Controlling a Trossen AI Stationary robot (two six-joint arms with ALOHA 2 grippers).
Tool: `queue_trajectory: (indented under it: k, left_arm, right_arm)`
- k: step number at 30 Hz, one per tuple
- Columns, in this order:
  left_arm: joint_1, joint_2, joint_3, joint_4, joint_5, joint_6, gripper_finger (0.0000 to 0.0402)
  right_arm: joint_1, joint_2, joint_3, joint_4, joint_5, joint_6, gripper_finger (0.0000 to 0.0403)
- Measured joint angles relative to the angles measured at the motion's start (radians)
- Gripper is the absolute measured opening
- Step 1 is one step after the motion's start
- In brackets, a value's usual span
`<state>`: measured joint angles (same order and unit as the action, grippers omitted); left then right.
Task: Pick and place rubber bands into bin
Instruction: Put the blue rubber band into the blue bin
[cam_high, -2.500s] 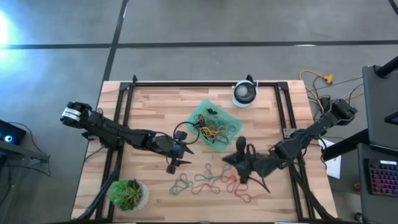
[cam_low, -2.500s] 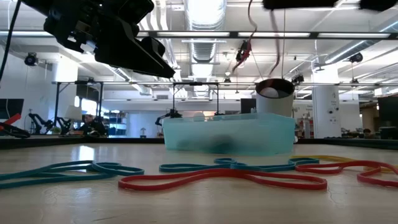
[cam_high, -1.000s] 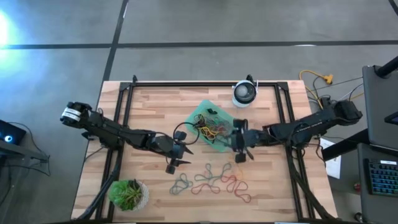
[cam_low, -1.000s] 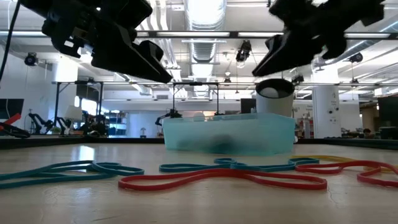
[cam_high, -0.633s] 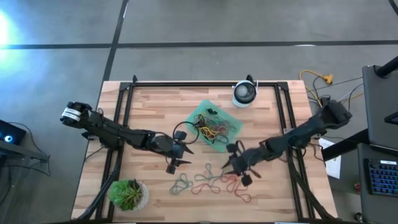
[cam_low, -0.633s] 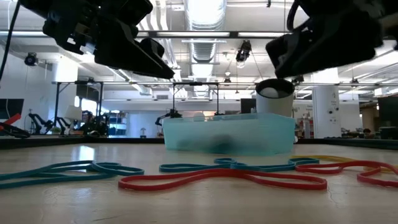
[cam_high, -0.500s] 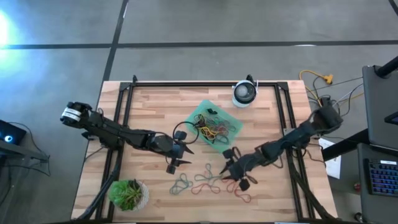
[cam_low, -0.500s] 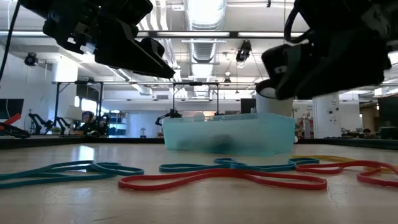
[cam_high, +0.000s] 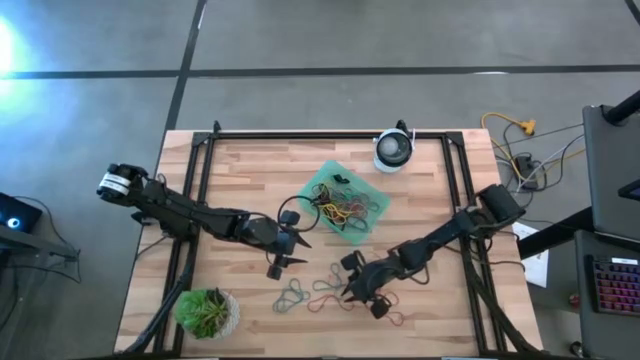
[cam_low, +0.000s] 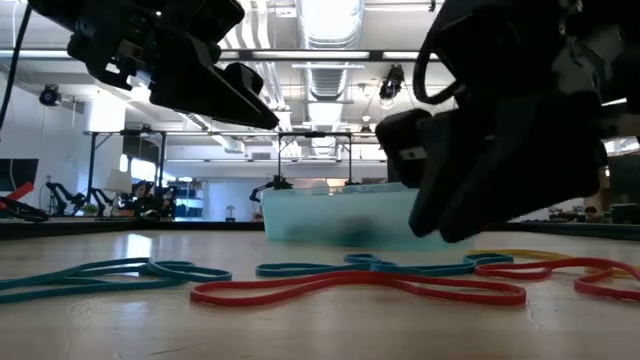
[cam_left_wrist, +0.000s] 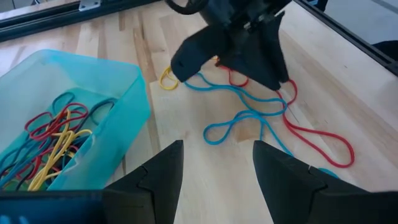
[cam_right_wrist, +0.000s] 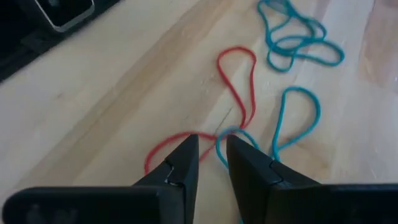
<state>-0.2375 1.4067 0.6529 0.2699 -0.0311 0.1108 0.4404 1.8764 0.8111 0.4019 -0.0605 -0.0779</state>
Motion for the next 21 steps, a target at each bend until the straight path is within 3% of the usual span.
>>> queue_trajectory:
  k: [21]
  left_arm:
    - [0.0,0.0,-0.001,0.005,0.0,0.0,0.0178]
  right_arm:
    - [-0.026,0.102,0.085,-0.054,-0.001,0.028,0.0066]
